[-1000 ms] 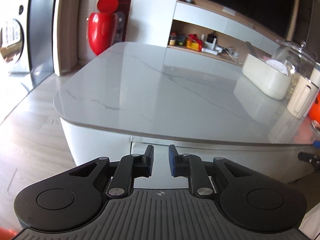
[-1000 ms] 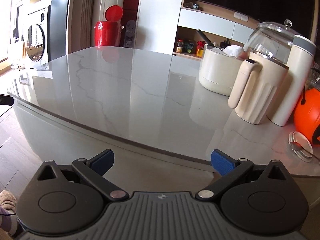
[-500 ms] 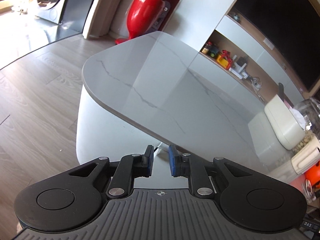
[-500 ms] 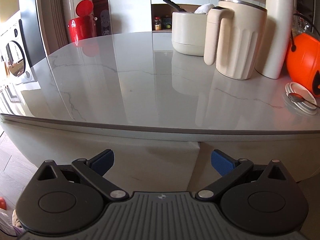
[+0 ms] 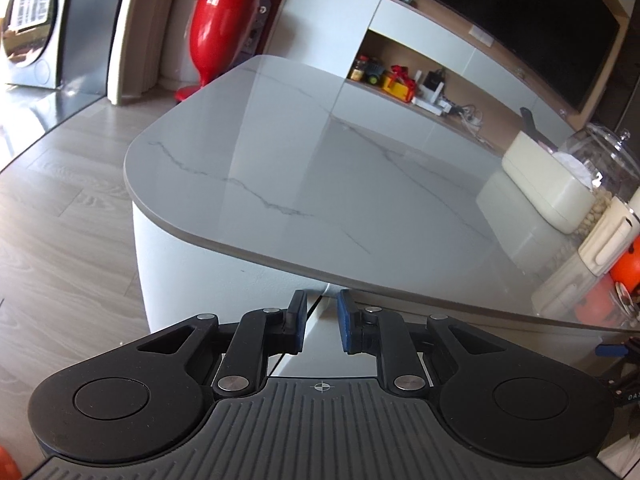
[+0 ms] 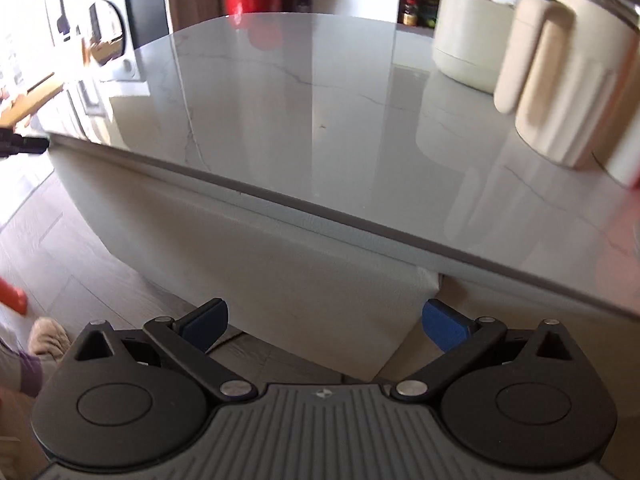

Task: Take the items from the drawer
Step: 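Move both tools down toward the drawer under the marble counter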

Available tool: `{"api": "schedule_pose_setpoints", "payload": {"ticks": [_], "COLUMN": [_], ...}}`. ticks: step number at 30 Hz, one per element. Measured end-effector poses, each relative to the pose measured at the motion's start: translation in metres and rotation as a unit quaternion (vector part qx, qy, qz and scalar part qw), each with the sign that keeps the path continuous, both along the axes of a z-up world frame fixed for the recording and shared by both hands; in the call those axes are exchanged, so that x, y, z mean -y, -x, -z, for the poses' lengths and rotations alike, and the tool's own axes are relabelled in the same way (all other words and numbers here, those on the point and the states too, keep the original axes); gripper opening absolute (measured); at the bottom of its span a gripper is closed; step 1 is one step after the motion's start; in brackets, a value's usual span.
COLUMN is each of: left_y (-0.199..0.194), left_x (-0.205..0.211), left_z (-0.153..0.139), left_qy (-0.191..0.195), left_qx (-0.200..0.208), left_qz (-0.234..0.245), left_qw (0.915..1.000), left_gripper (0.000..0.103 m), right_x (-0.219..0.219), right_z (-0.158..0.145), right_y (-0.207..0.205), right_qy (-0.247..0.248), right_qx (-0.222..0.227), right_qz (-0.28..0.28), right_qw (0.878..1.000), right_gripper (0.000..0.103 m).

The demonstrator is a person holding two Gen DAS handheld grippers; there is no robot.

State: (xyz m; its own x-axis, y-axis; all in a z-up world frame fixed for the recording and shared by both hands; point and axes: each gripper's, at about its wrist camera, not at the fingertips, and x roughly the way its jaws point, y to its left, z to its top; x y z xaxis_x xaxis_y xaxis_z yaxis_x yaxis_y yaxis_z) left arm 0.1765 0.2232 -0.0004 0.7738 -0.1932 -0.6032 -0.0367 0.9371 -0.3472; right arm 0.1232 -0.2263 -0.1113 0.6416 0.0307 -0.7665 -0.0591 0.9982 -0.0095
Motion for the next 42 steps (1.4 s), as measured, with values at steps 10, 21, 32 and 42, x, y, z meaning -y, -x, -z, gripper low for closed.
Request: {"api": "schedule_pose_setpoints", "payload": {"ticks": [10, 21, 32, 42], "left_y": [0.004, 0.000, -0.003, -0.002], "left_x": [0.007, -0.001, 0.006, 0.014], "left_z": [0.004, 0.009, 0.011, 0.008], "left_qy": [-0.011, 0.033, 0.037, 0.019], "left_qx": [0.014, 0.002, -0.005, -0.003], "left_qz": [0.019, 0.018, 0.011, 0.000], "left_qw": [0.9997, 0.9993, 0.9992, 0.9998], "left_gripper": [0.018, 0.023, 0.032, 0.032], "right_x": [-0.003, -0.010, -0.037, -0.005], "right_z": [-0.008, -0.013, -0.009, -0.008], "right_y": [0.004, 0.004, 0.005, 0.001], "right_qy": [0.019, -0.033, 0.043, 0.002], "right_qx": [0.036, 0.068, 0.051, 0.055], "right_qz": [0.088, 0.019, 0.036, 0.105], "right_qw": [0.995, 0.997, 0.997, 0.993], "right_gripper": [0.103, 0.103, 0.103, 0.103]}}
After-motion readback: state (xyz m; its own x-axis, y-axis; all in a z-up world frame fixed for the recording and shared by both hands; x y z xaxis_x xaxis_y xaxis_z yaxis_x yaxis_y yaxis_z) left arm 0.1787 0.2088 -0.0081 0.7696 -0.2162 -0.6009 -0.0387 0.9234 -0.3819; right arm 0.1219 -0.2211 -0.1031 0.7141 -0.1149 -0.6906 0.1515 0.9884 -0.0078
